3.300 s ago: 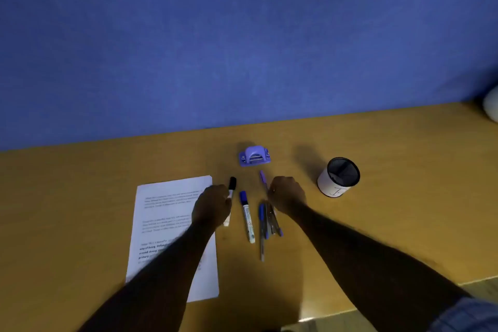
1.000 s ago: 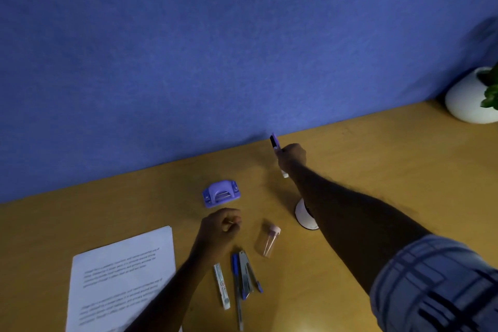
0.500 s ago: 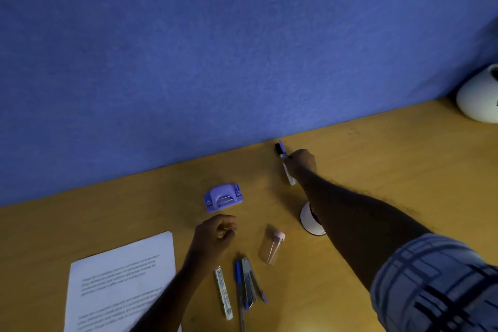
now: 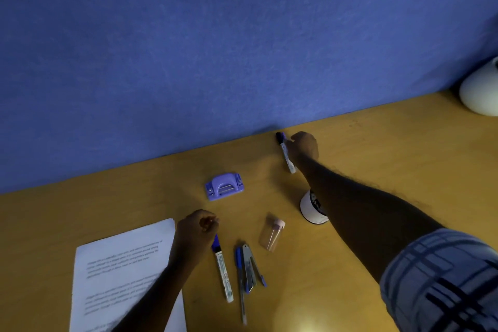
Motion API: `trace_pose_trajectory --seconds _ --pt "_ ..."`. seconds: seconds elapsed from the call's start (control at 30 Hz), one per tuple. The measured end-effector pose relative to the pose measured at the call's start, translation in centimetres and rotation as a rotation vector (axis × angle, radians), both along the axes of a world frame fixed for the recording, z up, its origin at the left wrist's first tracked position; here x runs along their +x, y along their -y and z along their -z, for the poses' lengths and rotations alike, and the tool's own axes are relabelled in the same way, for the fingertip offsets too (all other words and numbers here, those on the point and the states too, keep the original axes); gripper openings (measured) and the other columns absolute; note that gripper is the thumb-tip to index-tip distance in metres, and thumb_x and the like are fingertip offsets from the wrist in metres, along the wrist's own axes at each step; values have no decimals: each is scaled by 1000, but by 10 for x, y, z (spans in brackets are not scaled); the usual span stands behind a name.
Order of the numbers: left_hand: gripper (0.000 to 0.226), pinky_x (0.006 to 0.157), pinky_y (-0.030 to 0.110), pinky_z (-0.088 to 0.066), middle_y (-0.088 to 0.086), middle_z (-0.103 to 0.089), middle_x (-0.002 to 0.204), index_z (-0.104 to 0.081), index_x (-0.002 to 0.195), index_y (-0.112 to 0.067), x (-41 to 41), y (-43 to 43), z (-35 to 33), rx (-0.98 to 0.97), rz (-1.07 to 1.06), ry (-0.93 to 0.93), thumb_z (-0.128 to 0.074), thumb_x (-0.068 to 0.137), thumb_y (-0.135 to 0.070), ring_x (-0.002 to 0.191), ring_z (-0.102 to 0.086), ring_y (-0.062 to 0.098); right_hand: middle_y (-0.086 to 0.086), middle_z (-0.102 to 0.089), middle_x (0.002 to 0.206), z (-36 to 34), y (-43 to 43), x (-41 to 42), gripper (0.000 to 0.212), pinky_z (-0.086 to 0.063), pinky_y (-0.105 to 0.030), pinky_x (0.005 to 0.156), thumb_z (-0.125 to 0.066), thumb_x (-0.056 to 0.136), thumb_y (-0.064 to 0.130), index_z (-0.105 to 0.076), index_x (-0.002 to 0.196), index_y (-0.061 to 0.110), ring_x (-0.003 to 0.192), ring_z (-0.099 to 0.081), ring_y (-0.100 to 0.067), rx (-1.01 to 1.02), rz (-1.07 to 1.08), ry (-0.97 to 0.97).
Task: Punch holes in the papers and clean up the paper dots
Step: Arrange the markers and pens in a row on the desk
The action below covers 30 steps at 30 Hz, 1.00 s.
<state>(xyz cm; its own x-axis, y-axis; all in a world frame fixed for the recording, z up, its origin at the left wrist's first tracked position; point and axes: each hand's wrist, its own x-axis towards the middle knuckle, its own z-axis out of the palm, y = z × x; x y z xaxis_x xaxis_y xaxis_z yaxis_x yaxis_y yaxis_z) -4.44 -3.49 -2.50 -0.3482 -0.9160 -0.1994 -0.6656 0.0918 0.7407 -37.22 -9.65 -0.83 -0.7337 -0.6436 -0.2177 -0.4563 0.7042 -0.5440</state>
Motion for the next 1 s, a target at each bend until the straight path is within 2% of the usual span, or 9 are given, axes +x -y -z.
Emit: trace_pose_trajectory --seconds 0.13,0.23,0.3,0.4,0.53,0.63,0.73,0.87,1.0 --pt "21 77 34 -54 3 -71 87 -68 90 -13 16 -14 1 75 -28 188 -69 87 -33 85 -66 18 -14 -69 112 -16 -12 40 25 -50 -36 85 -63 88 27 -72 104 9 106 -63 -32 -149 -98 -57" --pt "24 71 28 -51 -2 -69 84 -69 93 -13 10 -17 2 90 -13 211 -70 85 -36 83 -67 16 -9 -72 109 -28 -26 67 20 -52 -34 86 -67 87 24 -72 102 13 103 -65 -27 -211 -239 -50" --pt "24 58 17 -42 -11 -61 73 -66 93 -14 4 -22 4 105 -4 213 -70 84 -37 69 -62 5 -4 -72 103 -31 -45 85 14 -53 -34 79 -63 88 26 -71 95 17 95 -66 -22 -142 -331 -49" --pt "27 54 13 -40 -11 -60 71 -62 98 -15 1 -32 7 116 -14 220 -72 83 -36 64 -60 0 -4 -72 95 -27 -80 114 16 -56 -40 77 -58 91 23 -71 94 13 86 -66 -20 -44 -448 -12" --pt "33 61 25 -54 0 -66 79 -56 104 -11 0 -37 6 114 -74 219 -73 82 -29 70 -66 12 -2 -68 93 -19 -123 146 16 -58 -36 74 -62 90 28 -67 97 15 84 -65 -18 199 -518 53" --pt "35 68 34 -59 3 -66 85 -53 106 -10 -2 -41 4 139 -93 197 -74 81 -24 77 -68 19 -7 -69 97 -9 -153 171 21 -58 -35 72 -60 91 27 -65 100 9 88 -69 -25 393 -690 -82" --pt "42 72 35 -58 7 -66 95 -52 112 -10 -3 -41 3 147 -101 198 -75 80 -22 82 -66 21 -4 -68 85 -3 -175 192 11 -59 -33 67 -63 86 23 -64 90 12 80 -70 -21 427 -683 -101" --pt "46 75 38 -58 8 -65 100 -50 118 -11 0 -40 4 151 -88 197 -74 81 -21 88 -66 24 -7 -67 88 2 -184 210 18 -58 -34 69 -62 89 24 -62 99 9 81 -68 -22 446 -706 -166" --pt "41 58 21 -46 -1 -62 89 -52 115 -14 6 -42 3 131 -77 186 -73 82 -24 76 -61 12 -8 -65 84 3 -188 222 16 -52 -32 61 -59 93 18 -61 101 5 77 -66 -23 431 -755 -204"
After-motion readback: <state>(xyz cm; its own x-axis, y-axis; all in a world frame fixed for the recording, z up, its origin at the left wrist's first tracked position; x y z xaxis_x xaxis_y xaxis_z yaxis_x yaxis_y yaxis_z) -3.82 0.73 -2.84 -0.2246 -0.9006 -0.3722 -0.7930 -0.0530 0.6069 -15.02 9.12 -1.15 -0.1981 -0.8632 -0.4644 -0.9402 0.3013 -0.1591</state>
